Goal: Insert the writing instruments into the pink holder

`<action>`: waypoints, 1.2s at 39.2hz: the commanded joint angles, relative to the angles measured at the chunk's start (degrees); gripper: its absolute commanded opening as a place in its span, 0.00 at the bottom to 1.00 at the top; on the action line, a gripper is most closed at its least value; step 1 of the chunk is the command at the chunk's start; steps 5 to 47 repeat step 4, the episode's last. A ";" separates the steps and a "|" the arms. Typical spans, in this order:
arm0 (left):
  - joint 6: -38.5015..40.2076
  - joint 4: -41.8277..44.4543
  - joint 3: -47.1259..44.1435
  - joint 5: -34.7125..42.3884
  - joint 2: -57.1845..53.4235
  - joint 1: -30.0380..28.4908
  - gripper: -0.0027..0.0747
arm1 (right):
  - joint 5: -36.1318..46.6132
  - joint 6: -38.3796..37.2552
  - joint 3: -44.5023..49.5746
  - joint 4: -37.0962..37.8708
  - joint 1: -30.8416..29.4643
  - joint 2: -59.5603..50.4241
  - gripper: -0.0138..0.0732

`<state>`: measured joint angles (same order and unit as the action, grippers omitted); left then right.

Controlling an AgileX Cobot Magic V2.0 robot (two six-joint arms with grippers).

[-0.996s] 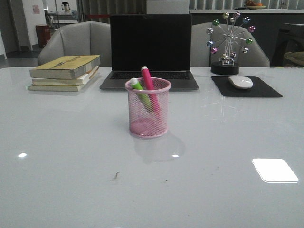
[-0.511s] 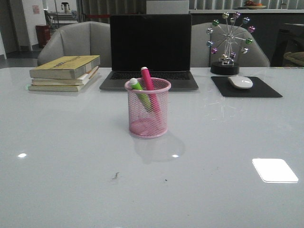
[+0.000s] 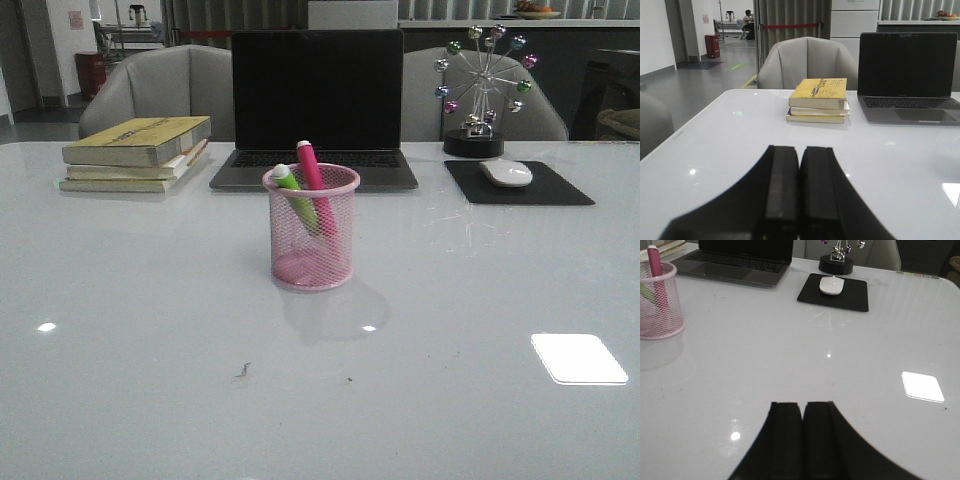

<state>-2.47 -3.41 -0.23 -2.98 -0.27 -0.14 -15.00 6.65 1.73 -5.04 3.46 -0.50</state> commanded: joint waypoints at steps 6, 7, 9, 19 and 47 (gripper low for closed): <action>0.47 -0.13 -0.31 5.07 -1.39 -0.03 0.15 | 4.66 0.49 0.06 0.29 0.06 -1.15 0.19; 0.47 -0.13 -0.31 5.07 -1.39 -0.03 0.15 | 4.66 0.49 0.06 0.29 0.06 -1.15 0.19; 0.47 -0.13 -0.31 5.07 -1.39 -0.03 0.15 | 4.66 0.49 0.06 0.29 0.06 -1.15 0.19; 0.47 -0.13 -0.31 5.07 -1.39 -0.03 0.15 | 4.66 0.49 0.06 0.29 0.06 -1.15 0.19; 0.47 -0.13 -0.31 5.07 -1.39 -0.03 0.15 | 4.66 0.49 0.06 0.29 0.06 -1.15 0.19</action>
